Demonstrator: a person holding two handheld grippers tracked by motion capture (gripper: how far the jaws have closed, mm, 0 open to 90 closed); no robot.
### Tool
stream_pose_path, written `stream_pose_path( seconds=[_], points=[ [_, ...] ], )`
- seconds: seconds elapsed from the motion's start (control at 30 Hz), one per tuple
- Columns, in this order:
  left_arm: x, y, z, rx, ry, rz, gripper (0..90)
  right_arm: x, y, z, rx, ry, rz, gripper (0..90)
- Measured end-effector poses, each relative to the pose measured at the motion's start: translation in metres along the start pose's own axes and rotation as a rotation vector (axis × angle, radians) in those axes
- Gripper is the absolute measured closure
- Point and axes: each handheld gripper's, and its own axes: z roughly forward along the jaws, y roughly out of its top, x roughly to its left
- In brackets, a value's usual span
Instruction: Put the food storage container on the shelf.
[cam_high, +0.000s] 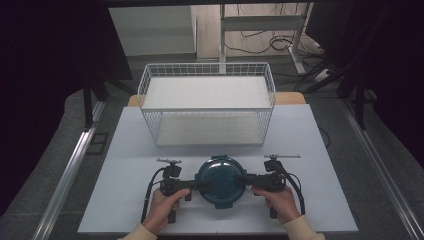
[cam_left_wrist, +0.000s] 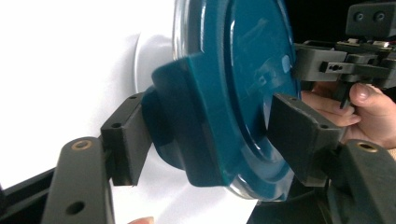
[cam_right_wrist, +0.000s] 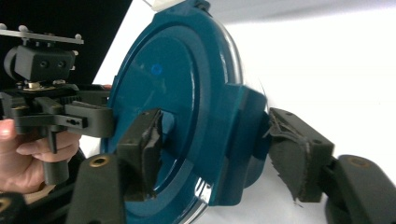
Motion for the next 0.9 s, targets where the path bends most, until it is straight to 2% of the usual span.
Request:
stream_pose_path(
  seconds=[0.03,0.2,0.4,0.6,0.9],
  points=[
    [-0.002,-0.001,0.000,-0.010,0.002,-0.004,32.9,0.001,-0.001,-0.002,-0.006,0.004,-0.002,40.3],
    [-0.010,-0.007,-0.008,-0.010,0.007,0.046,37.5,0.006,-0.008,-0.013,-0.027,0.034,-0.035,46.3],
    [-0.015,-0.009,-0.012,-0.008,0.024,0.070,39.2,0.014,-0.011,-0.017,-0.026,0.013,-0.119,46.1],
    [-0.026,-0.007,-0.023,-0.042,0.039,0.131,39.1,0.024,-0.011,-0.021,-0.041,0.015,-0.186,46.2],
    [-0.046,-0.004,-0.043,-0.079,0.049,0.211,39.0,0.049,-0.009,-0.034,-0.111,0.015,-0.284,46.2]
  ],
)
